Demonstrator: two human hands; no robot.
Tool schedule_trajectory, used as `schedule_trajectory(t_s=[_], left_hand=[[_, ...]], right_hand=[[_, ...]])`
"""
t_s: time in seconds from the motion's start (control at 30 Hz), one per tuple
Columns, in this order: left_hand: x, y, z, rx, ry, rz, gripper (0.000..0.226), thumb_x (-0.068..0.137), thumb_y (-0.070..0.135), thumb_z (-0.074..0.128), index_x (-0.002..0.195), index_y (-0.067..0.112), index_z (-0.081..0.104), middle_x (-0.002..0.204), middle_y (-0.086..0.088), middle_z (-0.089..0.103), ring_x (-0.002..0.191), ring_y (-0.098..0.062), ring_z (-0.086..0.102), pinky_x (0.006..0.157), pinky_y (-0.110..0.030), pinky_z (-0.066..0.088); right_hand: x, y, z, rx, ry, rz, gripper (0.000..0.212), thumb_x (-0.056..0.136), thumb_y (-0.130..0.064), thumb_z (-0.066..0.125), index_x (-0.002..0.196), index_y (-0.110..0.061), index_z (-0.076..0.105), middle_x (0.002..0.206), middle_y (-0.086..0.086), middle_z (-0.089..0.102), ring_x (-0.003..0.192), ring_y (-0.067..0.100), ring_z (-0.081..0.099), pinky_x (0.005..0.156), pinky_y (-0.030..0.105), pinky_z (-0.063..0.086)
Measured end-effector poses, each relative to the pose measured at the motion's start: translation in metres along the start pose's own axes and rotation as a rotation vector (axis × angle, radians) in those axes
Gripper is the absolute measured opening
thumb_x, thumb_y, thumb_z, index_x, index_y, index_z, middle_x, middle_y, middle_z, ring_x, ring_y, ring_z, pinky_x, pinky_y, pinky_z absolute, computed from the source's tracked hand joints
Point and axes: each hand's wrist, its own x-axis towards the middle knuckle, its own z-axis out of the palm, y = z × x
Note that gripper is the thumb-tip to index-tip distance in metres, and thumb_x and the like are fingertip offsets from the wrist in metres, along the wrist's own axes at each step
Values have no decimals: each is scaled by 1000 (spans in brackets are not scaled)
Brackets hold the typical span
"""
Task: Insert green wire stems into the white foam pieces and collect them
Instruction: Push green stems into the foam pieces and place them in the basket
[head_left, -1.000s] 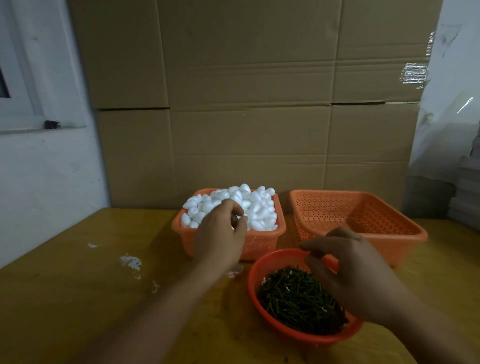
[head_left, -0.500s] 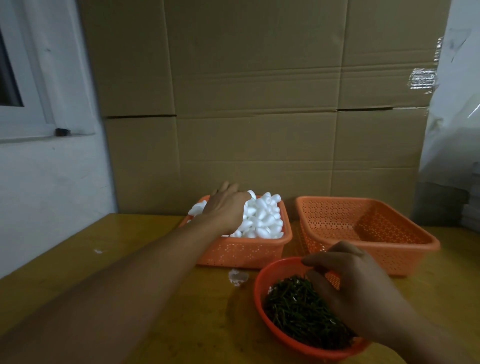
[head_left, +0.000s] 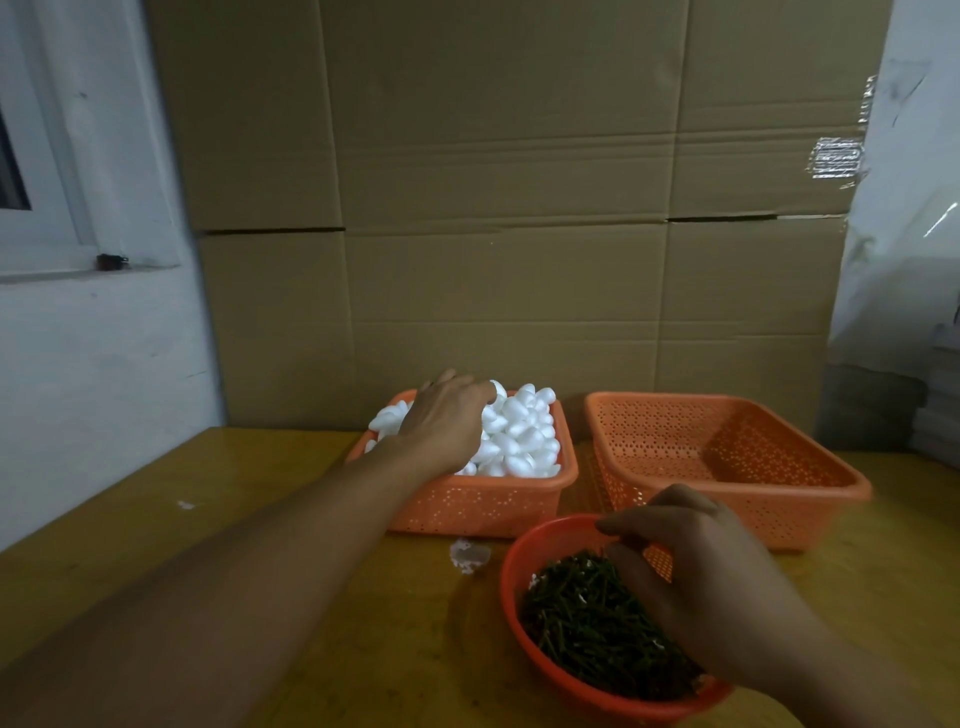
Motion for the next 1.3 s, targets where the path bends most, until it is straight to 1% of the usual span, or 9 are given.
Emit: schedule_trajectory(t_s=[0.3,0.57,0.7,0.8,0.9,0.97,1.07,1.17,1.3], left_hand=[[-35,30,-26,-325,175,-67,17,93,9,58,108,18,61,101,12,61,100,-14,55,83,-32,43],[-76,65,-39,-700,252,-35,17,93,5,64,102,18,64,99,13,67,85,0,60,73,-13,40],[-97,79,-42,-851,211,-1,29,98,10,61,121,29,60,103,15,68,95,-7,65,74,-21,50],[-111,84,-38,-883,143,52,42,103,10,54,134,37,51,95,15,68,75,0,61,70,-18,47],[-120,85,-34,-897,121,62,30,105,14,50,126,36,55,79,19,60,59,0,49,60,-16,40],[-123,86,-32,-926,104,58,24,106,18,50,119,35,61,76,14,61,62,-6,53,61,-25,47],[-125,87,-31,-1002,47,7,22,104,31,52,119,41,64,94,2,69,86,-22,66,81,-46,56],[-127,85,-30,-1109,-17,-22,30,96,35,58,124,46,62,107,10,70,102,-10,66,88,-31,56],[-130,83,-28,-1197,-57,-56,34,92,28,62,122,45,63,99,10,72,95,-5,67,81,-22,52]], right_hand=[[-1,-2,0,-13,-33,6,31,93,-41,61,124,-41,67,86,-39,38,95,-5,46,92,27,45],[-2,-4,1,-37,-87,16,29,93,-44,60,121,-42,67,99,-28,52,99,-2,52,92,30,48],[-3,-4,2,-52,-161,33,26,91,-47,60,116,-44,68,99,-16,58,94,0,54,88,26,49],[-2,-4,3,-74,-221,35,22,91,-48,61,111,-45,70,100,-17,59,94,0,52,86,25,50],[-2,-5,3,-103,-288,45,23,92,-55,57,109,-47,69,100,-17,58,92,2,53,83,26,51],[-2,-8,2,-124,-319,68,31,91,-65,52,103,-43,69,95,-14,57,85,4,56,78,28,53],[-3,-13,2,-180,-397,82,49,85,-77,45,105,-38,68,94,-10,63,84,5,60,76,31,56],[-5,-15,5,-204,-461,88,46,86,-71,48,100,-31,65,93,-10,64,85,6,58,78,34,56],[-5,-19,7,-236,-462,114,31,90,-55,52,102,-29,65,97,-10,65,93,11,61,81,36,56]])
